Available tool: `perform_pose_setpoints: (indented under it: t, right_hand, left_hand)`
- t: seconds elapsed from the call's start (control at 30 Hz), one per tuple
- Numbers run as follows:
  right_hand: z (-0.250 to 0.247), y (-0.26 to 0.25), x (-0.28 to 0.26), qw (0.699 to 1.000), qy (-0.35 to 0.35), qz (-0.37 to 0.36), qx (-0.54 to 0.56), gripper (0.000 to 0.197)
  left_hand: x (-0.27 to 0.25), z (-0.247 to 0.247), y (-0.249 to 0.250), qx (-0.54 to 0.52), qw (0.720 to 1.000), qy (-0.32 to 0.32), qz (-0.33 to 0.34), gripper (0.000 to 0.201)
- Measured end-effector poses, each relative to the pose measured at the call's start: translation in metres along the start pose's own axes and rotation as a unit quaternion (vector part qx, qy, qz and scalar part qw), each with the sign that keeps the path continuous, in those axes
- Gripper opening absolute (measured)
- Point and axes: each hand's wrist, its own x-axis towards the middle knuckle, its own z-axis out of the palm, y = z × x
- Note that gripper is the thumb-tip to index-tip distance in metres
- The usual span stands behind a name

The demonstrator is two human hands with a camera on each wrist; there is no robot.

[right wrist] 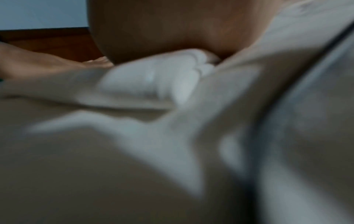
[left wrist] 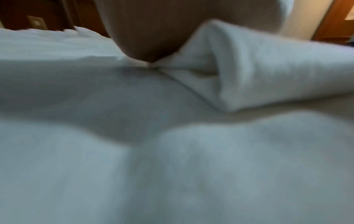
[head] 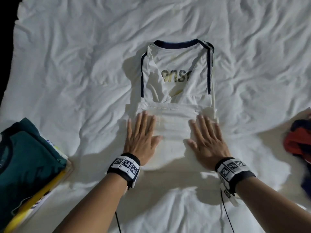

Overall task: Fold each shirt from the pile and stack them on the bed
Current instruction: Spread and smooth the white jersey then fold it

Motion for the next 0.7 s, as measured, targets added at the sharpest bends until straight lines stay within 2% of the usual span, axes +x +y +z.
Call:
perform_pose_setpoints:
  t: [0.07, 0.13, 0.2, 0.23, 0.33, 0.4, 0.47, 0.57, 0.63, 0.7]
  right_hand:
    - [-0.002, -0.001, -0.003, 0.998, 0.007, 0.050, 0.022, 0.071]
    - [-0.009, -0.018, -0.010, 0.998, 0.027, 0.043, 0.032, 0.072]
    - [-0.006, -0.038, -0.022, 1.000, 0.011, -0.018, 0.018, 0.071]
    - [-0.001, -0.044, -0.029, 0.999, -0.012, -0.044, 0.016, 0.070]
    - [0.007, -0.038, -0.044, 0.996, -0.062, -0.036, 0.044, 0.070]
    - [0.006, -0.031, -0.054, 0.996, -0.070, -0.012, 0.057, 0.074]
    - [0.003, -0.030, -0.068, 0.994, -0.088, -0.022, 0.065, 0.080]
    - [0.010, -0.027, -0.095, 0.994, -0.056, -0.089, 0.043, 0.091]
    - [0.018, -0.021, -0.103, 0.995, -0.028, -0.095, 0.027, 0.090]
    - [0.022, -0.018, -0.102, 0.997, 0.001, -0.077, 0.014, 0.081]
  left_hand:
    - [-0.005, -0.007, 0.001, -0.016, 0.998, 0.024, -0.053, 0.077]
    - [-0.017, -0.012, 0.017, -0.028, 0.998, 0.050, -0.011, 0.078]
    - [-0.035, -0.004, 0.034, -0.026, 0.997, 0.038, 0.064, 0.077]
    - [-0.043, 0.001, 0.037, -0.022, 0.997, 0.019, 0.075, 0.077]
    - [-0.057, 0.011, 0.025, -0.016, 0.999, -0.041, 0.027, 0.078]
    - [-0.065, 0.006, 0.017, -0.034, 0.999, -0.036, 0.007, 0.081]
    - [-0.078, -0.003, 0.017, -0.053, 0.998, -0.007, 0.041, 0.084]
    - [-0.104, -0.004, 0.018, -0.038, 0.991, -0.008, 0.128, 0.085]
    - [-0.112, 0.000, 0.016, -0.015, 0.992, -0.027, 0.123, 0.084]
    - [-0.112, 0.003, 0.016, 0.000, 0.994, -0.032, 0.102, 0.077]
